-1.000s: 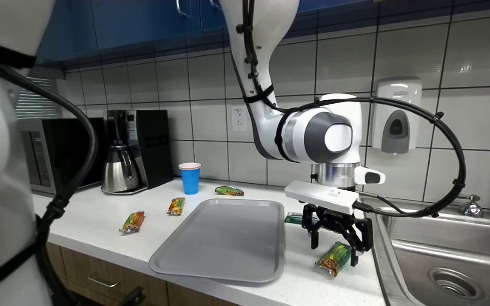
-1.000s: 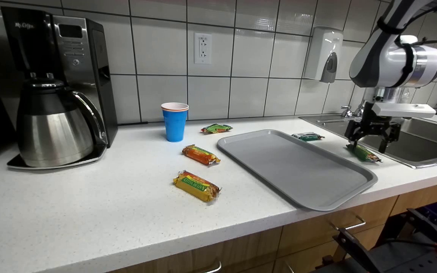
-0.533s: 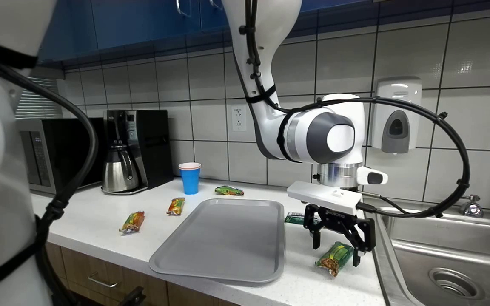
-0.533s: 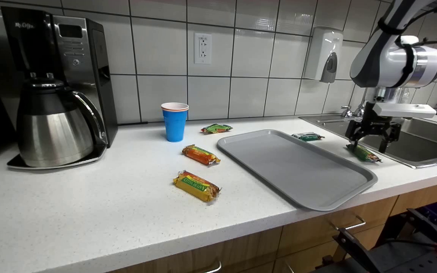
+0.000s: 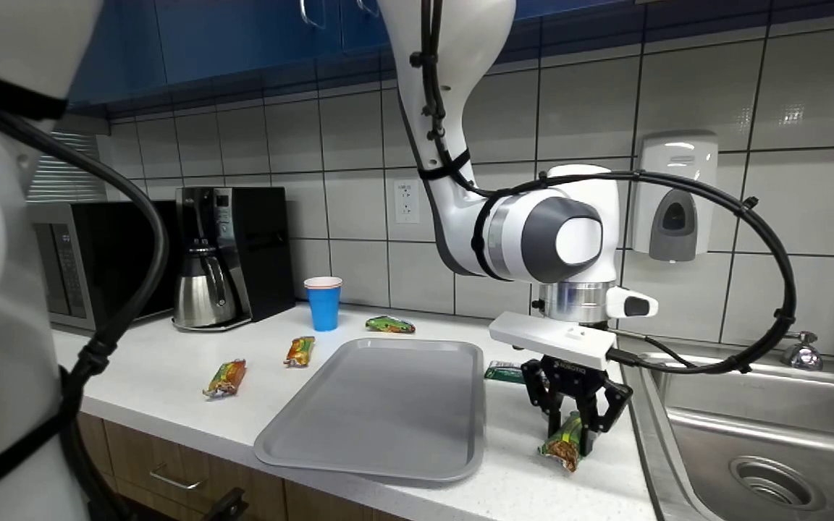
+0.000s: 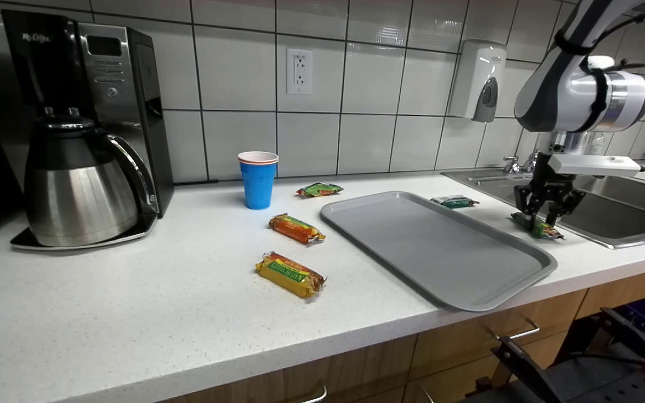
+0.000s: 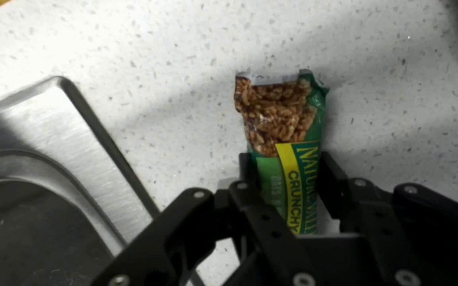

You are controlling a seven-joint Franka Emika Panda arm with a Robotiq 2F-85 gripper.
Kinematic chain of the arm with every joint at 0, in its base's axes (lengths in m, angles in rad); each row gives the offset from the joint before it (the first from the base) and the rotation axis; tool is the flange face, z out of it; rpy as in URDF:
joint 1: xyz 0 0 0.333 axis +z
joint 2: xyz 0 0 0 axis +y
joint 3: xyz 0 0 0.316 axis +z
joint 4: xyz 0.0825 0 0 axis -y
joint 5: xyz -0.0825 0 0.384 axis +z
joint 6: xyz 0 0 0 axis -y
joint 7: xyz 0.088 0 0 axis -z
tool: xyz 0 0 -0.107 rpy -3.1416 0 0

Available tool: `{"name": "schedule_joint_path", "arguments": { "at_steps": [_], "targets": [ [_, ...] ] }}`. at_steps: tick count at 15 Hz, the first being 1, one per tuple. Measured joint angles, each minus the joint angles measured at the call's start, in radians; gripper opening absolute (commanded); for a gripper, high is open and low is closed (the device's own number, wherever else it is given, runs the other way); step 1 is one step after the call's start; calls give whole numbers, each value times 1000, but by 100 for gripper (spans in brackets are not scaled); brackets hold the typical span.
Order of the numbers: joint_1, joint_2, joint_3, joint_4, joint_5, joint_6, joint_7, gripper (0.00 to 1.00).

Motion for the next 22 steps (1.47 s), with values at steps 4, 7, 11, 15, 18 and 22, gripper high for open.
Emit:
{"name": "schedule_joint_path", "arguments": {
  "at_steps": [4,7,11,15,18,22],
  "targets": [
    [-3,1,0,5,-1,0,-1,16],
    [-4,-3,-9,6,-10,0,-2,16],
    [-4,-19,-28,3,-54,-3,-2,16],
    [0,-61,-37,-27,-129,-3,-8,16],
    [8,-114,-37,-78,-176,-3,-24,16],
    [23,-195,-37,-159,-230,-2,-46,16]
  ]
}}
